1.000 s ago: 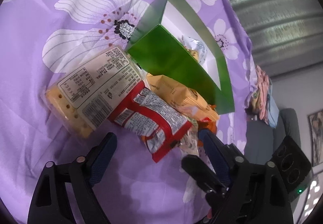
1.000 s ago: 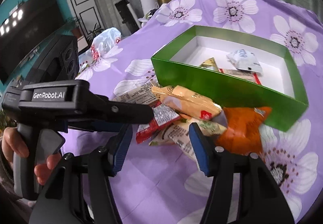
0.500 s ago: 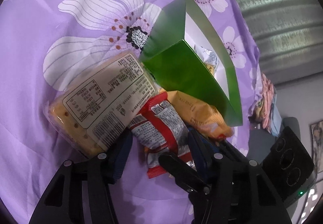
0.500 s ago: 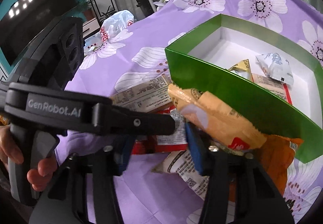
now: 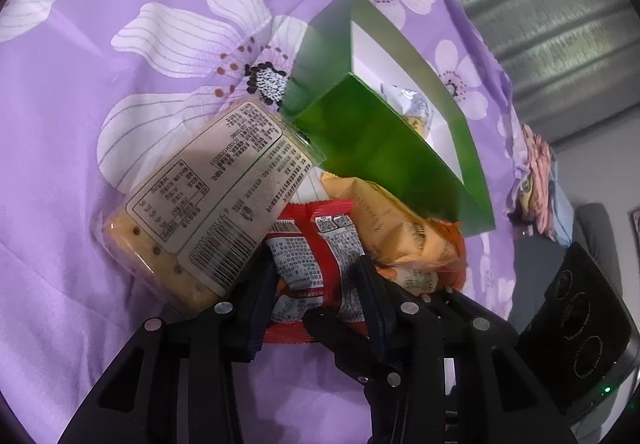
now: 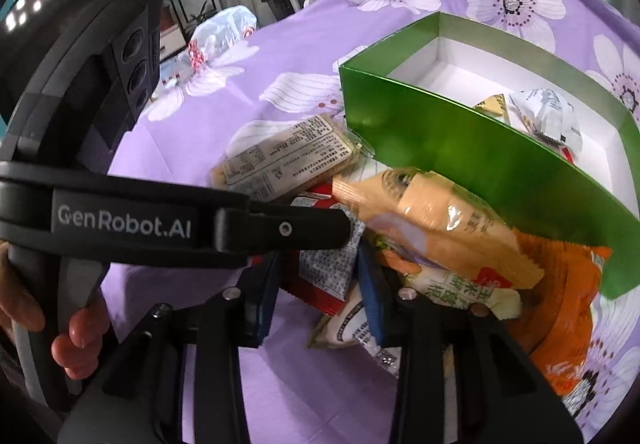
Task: Organize snacks
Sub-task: 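Close the left gripper on the red-and-white snack packet beside the box, then lift the red-and-white packet with the left gripper over the green box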
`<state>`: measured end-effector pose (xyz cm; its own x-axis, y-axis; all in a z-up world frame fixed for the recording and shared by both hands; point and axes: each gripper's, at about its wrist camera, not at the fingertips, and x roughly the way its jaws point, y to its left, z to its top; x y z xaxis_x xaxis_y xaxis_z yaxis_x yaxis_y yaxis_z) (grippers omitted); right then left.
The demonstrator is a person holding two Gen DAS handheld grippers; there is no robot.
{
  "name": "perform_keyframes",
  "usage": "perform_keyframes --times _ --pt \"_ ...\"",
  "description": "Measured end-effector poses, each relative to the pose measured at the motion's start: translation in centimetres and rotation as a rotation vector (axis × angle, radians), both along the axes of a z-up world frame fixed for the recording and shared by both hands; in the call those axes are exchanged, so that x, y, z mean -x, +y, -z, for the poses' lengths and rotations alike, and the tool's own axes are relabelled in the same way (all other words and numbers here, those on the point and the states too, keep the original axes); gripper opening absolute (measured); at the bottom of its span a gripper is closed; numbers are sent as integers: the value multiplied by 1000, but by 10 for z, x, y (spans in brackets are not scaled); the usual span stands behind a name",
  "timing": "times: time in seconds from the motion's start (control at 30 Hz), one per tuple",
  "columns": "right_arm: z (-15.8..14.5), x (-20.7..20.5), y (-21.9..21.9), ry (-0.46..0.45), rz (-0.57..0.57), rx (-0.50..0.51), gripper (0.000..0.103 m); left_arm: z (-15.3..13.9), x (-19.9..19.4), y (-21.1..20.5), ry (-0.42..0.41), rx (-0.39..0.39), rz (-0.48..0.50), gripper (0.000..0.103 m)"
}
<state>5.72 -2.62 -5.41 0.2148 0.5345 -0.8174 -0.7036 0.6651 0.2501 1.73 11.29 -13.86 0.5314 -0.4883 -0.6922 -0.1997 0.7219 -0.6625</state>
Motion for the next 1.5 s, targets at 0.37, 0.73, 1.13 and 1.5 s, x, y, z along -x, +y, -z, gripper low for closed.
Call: perform_keyframes --times 0.37,0.73,1.13,1.5 --pt "-25 31 -8 -41 66 -98 36 -39 30 -12 -102 -115 42 40" --pt "-74 53 -12 -158 75 -152 36 -90 49 -17 -244 -178 58 40" --pt "-100 48 -37 -237 146 -176 36 -122 34 -45 -317 -229 127 41" --pt "-104 39 -60 -255 208 -198 36 -131 16 -72 -337 -279 192 41"
